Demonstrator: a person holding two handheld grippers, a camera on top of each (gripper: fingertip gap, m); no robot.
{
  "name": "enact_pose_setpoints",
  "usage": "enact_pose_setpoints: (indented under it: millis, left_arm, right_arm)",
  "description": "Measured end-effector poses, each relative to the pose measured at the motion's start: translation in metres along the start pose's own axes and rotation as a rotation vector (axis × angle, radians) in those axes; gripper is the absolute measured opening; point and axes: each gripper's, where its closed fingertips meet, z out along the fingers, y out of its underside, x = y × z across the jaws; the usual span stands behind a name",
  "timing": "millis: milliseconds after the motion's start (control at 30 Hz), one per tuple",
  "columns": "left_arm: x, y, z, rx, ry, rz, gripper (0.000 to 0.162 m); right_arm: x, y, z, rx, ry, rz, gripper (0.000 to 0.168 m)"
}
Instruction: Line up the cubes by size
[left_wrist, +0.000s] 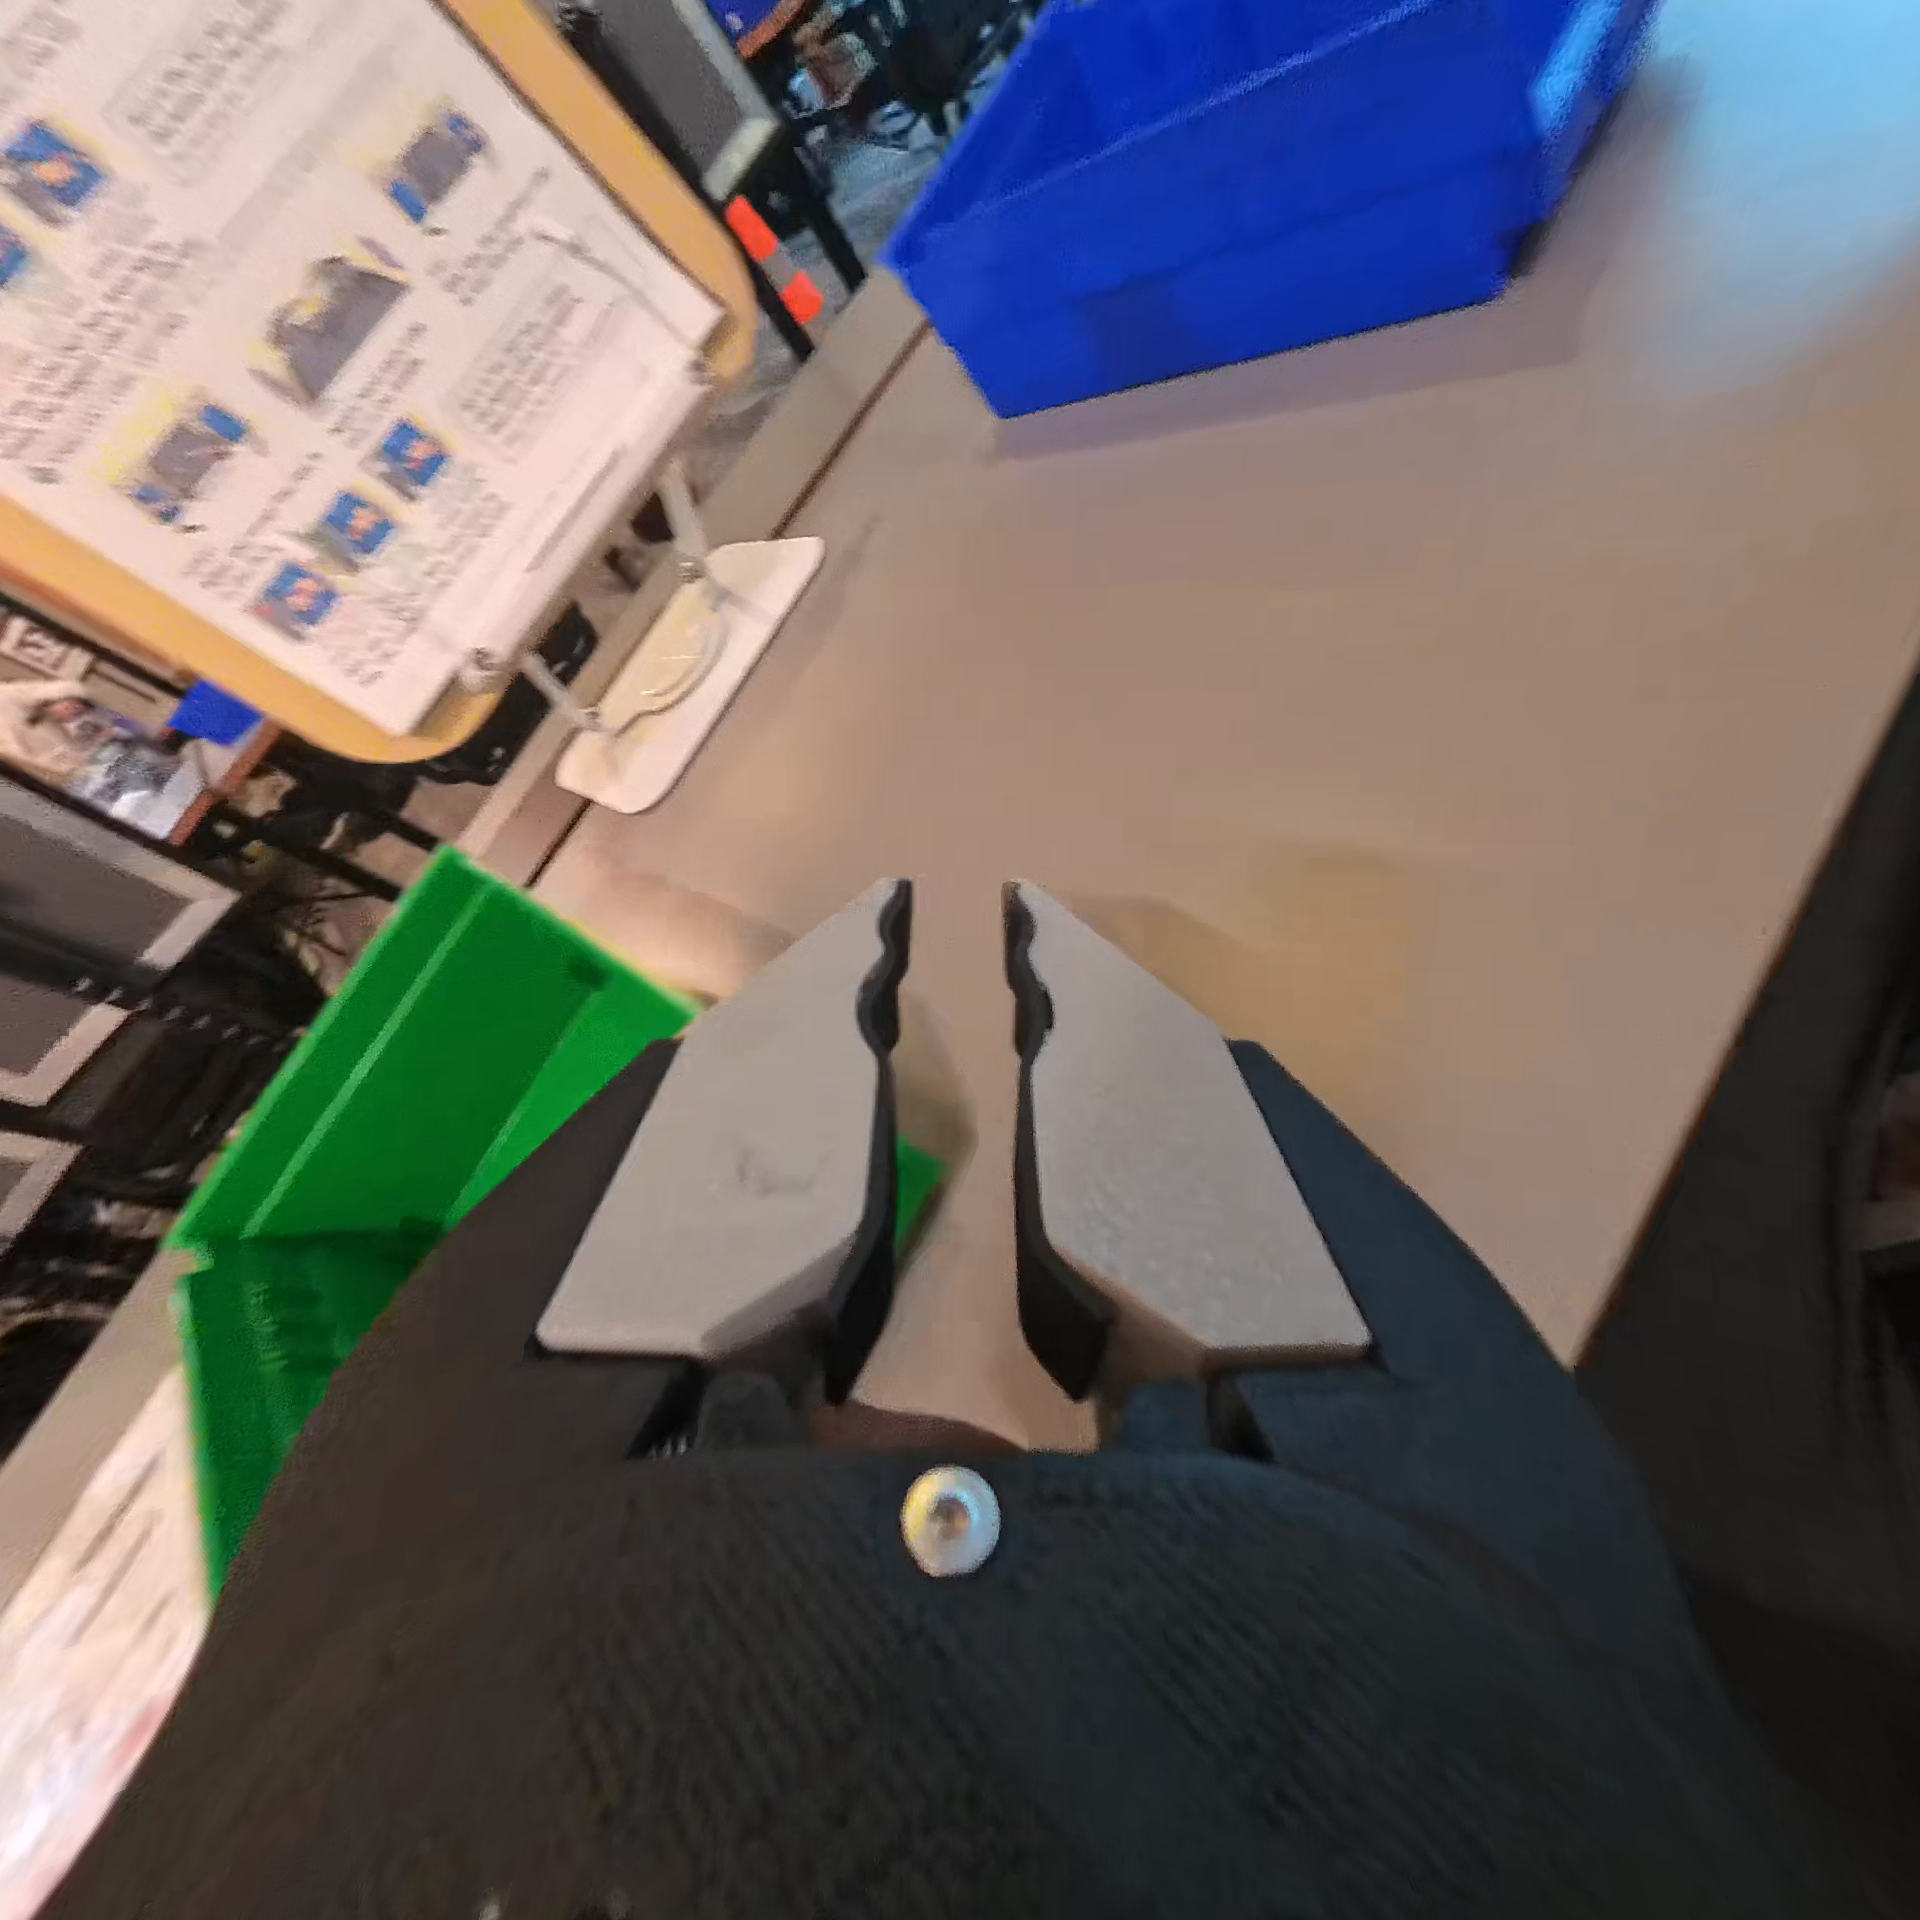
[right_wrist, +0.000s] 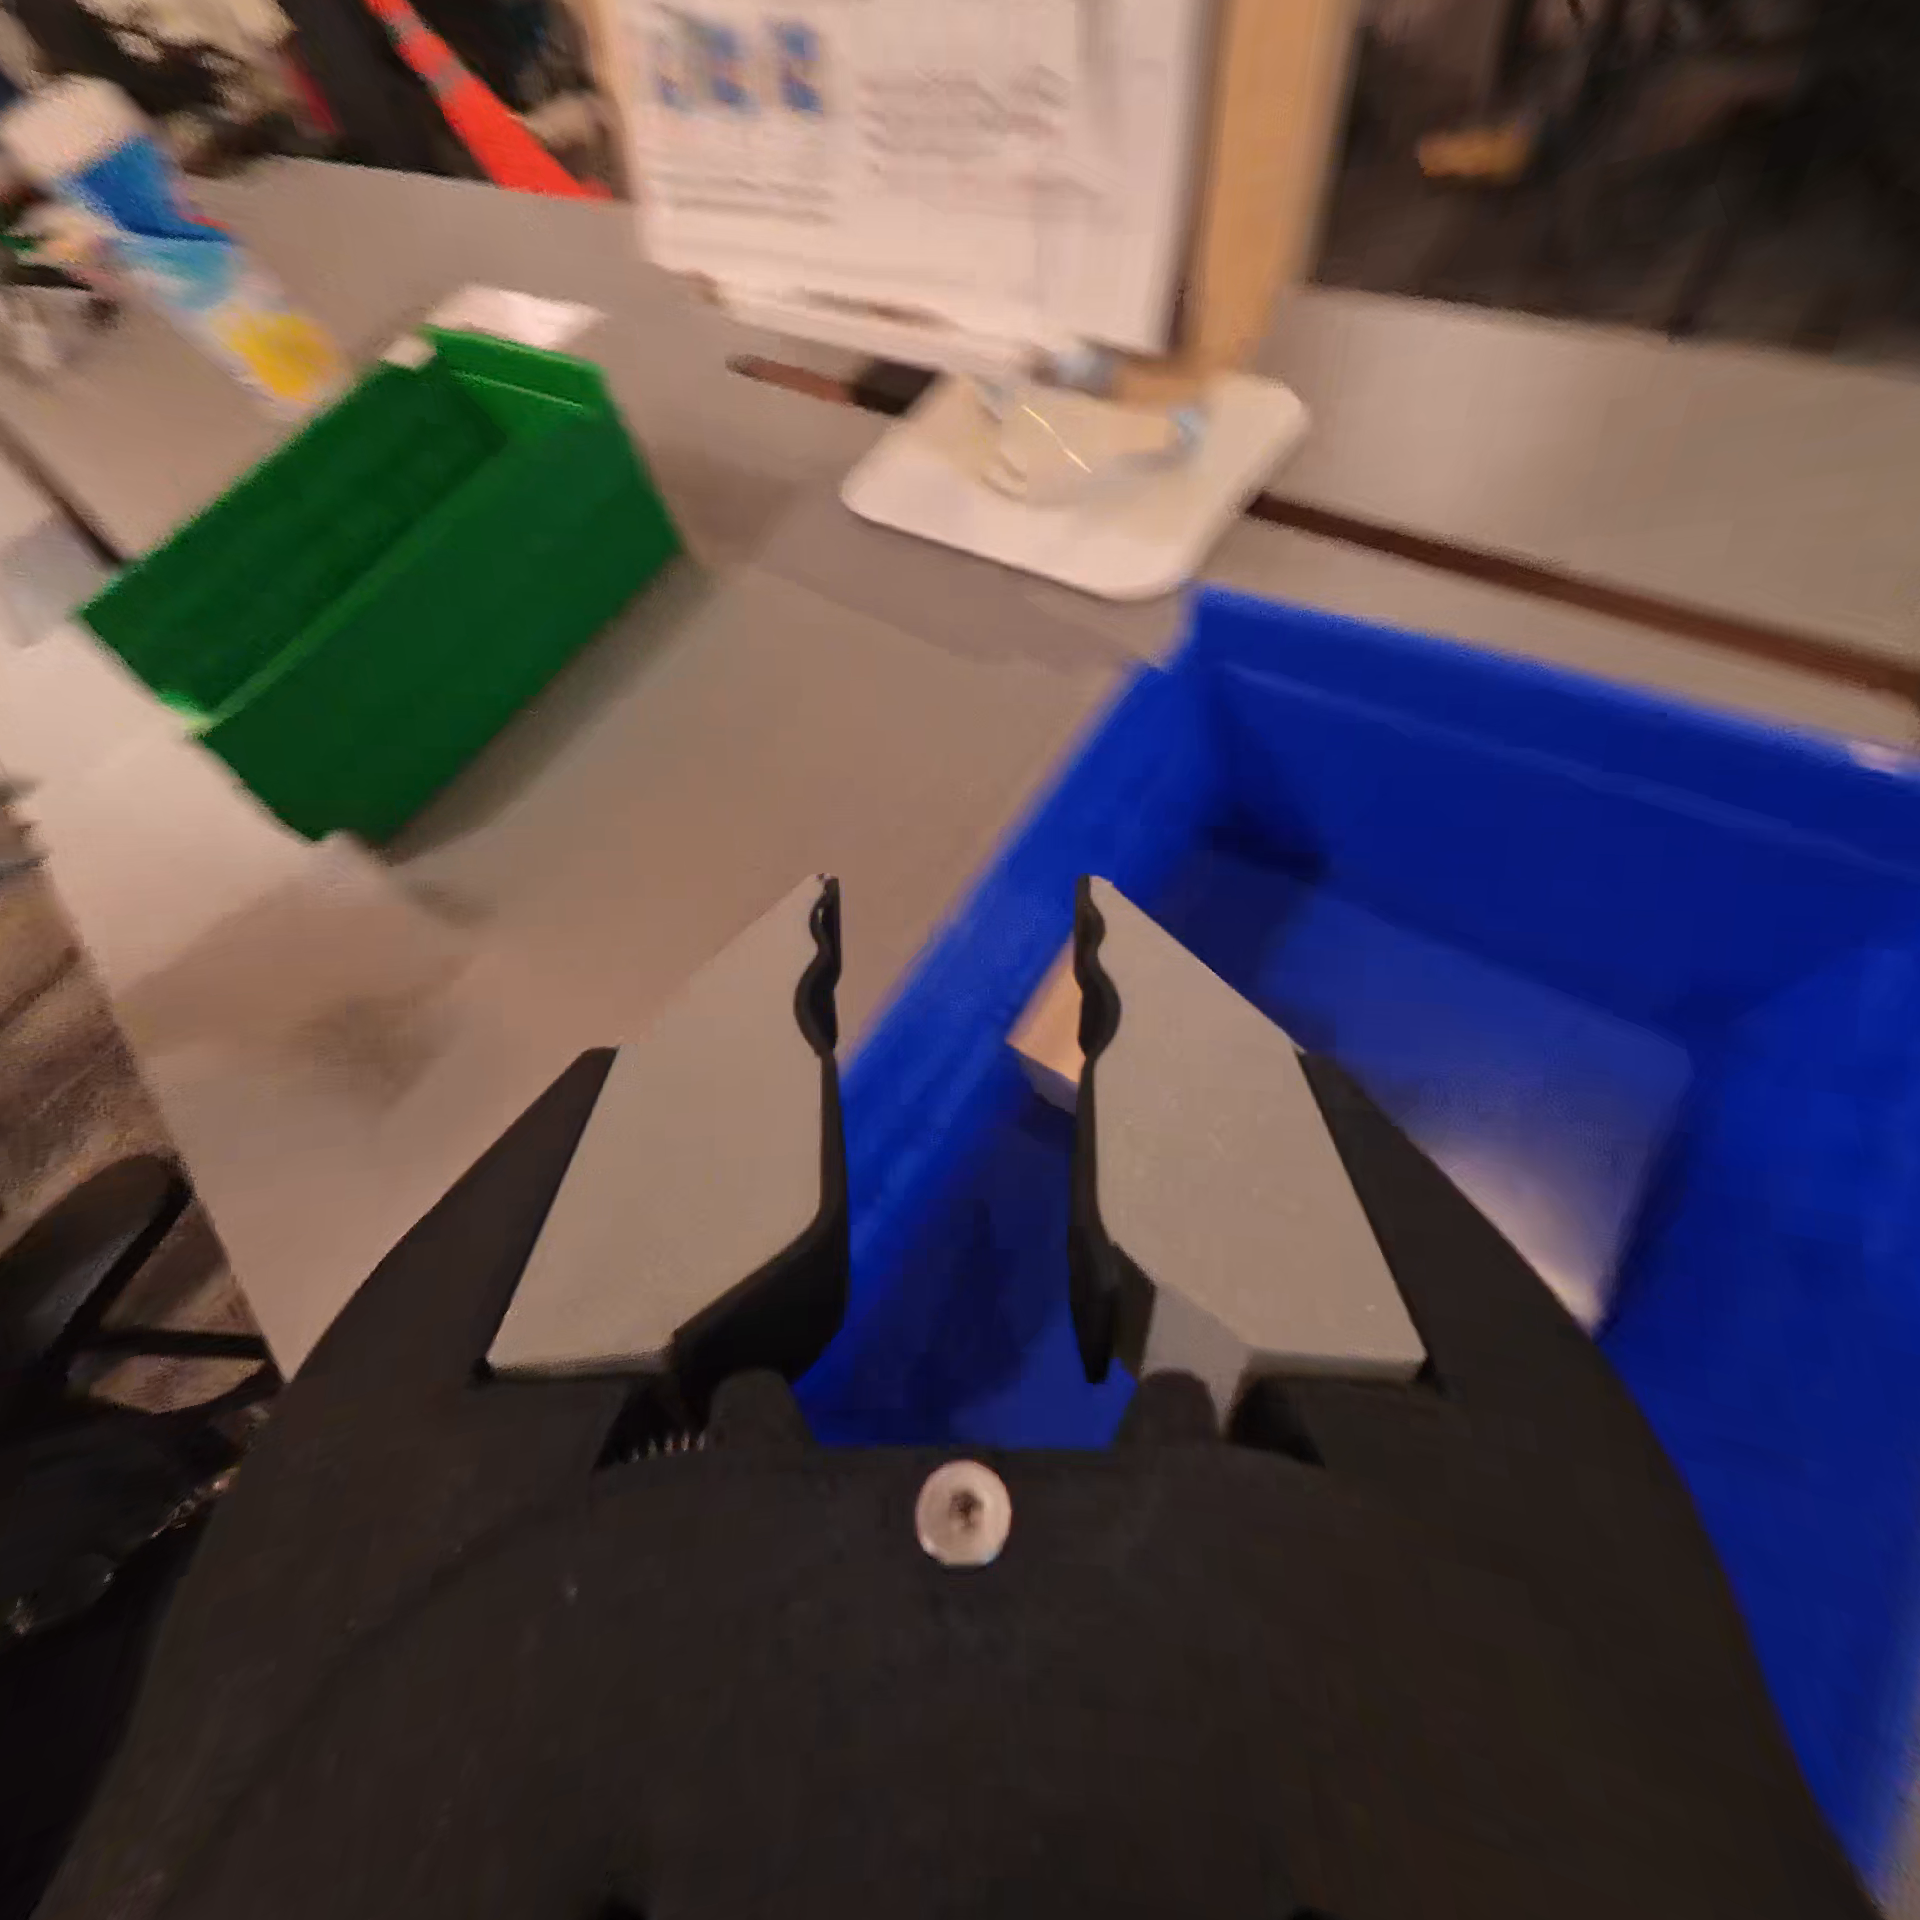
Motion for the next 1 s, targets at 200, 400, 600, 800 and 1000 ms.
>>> enact_pose_setpoints:
  millis: [200,400,600,800,1000]
  left_arm:
    - [-0.112,0.061,-0.003,-0.314,-0.004,0.202,0.044]
    - [-0.144,0.165,0.008,-0.693,0.266,0.318,0.037]
    - [-0.151,0.228,0.020,-0.960,0.444,0.367,0.031]
    - [-0.159,0.259,0.030,-1.137,0.519,0.517,0.045]
    - [-0.169,0.271,0.026,-1.234,0.524,0.505,0.030]
  right_arm:
    - [-0.136,-0.006,0.028,0.163,-0.245,-0.256,0.043]
    - [-0.204,0.017,0.076,0.210,-0.380,-0.402,0.042]
    - [-0.210,0.043,0.096,0.148,-0.433,-0.418,0.040]
    - [-0.199,0.040,0.087,0.171,-0.414,-0.396,0.040]
    - [-0.203,0.041,0.083,0.173,-0.447,-0.374,0.040]
